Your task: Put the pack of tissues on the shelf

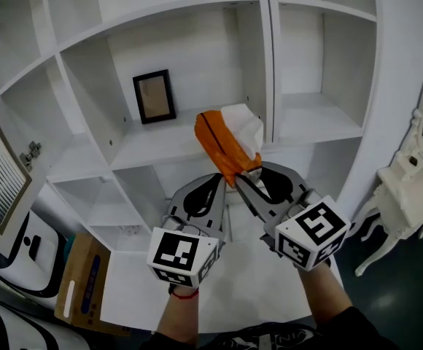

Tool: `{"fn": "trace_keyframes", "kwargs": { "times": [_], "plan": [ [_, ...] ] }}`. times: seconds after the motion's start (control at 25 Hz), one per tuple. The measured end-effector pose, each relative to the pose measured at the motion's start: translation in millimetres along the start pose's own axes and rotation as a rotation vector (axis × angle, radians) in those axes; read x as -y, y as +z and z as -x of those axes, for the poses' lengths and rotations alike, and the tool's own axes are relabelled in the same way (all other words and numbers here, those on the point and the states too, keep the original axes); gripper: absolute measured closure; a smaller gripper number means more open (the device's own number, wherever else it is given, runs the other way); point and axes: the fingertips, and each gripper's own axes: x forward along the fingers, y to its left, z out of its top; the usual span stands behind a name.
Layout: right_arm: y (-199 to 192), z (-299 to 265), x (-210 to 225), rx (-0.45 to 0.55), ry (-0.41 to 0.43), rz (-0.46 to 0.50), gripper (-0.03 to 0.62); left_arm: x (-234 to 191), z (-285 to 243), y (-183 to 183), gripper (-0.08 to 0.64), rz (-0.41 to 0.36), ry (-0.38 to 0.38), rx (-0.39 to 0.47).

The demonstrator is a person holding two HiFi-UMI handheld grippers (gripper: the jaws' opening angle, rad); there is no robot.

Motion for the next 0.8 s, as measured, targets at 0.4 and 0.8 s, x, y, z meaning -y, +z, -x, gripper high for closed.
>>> {"fn": "trace_keyframes", "kwargs": {
  "times": [0.4, 0.8],
  "plan": [
    [-2, -36, 29, -0.106, -0.047, 0.071, 0.476, -6, -24, 3, 0.554, -0.096, -0.016, -0.01],
    [-17, -68, 54, -0.176, -0.097, 0.078, 0.468, -11, -38, -7, 0.554, -0.13, -0.02, -0.034]
  ]
}}
